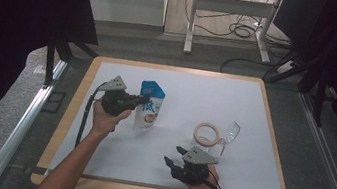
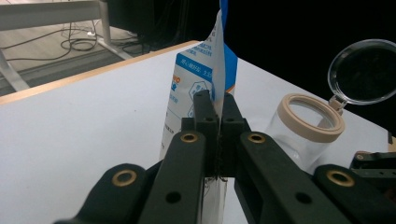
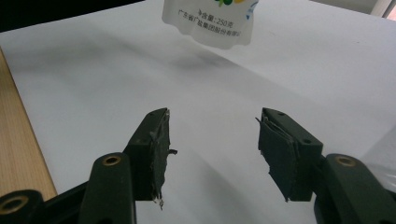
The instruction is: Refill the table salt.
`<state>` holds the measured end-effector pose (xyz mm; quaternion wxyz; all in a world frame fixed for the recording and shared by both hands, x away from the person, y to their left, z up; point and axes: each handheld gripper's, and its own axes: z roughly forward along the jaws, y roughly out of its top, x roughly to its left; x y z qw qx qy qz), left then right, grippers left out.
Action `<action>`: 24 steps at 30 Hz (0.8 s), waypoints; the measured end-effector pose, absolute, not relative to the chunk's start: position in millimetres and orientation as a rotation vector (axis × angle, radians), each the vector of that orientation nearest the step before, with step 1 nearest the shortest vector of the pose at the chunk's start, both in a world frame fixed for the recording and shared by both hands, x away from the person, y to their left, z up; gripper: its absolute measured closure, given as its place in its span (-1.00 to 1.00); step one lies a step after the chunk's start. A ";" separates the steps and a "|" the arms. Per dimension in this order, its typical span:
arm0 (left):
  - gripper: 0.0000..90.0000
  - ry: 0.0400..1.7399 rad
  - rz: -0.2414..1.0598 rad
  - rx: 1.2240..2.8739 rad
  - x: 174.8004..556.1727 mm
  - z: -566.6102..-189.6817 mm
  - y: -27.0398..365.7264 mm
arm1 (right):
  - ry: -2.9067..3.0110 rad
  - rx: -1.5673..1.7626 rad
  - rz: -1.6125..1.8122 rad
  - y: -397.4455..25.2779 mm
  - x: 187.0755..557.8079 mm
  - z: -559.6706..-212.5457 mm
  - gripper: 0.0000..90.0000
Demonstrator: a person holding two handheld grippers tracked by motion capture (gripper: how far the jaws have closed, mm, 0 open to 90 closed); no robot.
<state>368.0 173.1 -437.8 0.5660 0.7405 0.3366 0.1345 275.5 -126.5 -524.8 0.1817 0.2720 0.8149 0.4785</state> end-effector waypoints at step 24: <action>1.00 0.758 0.308 1.739 358.3 -431.4 164.4 | 2.331 0.848 1.310 -87.5 297.9 -531.2 -0.07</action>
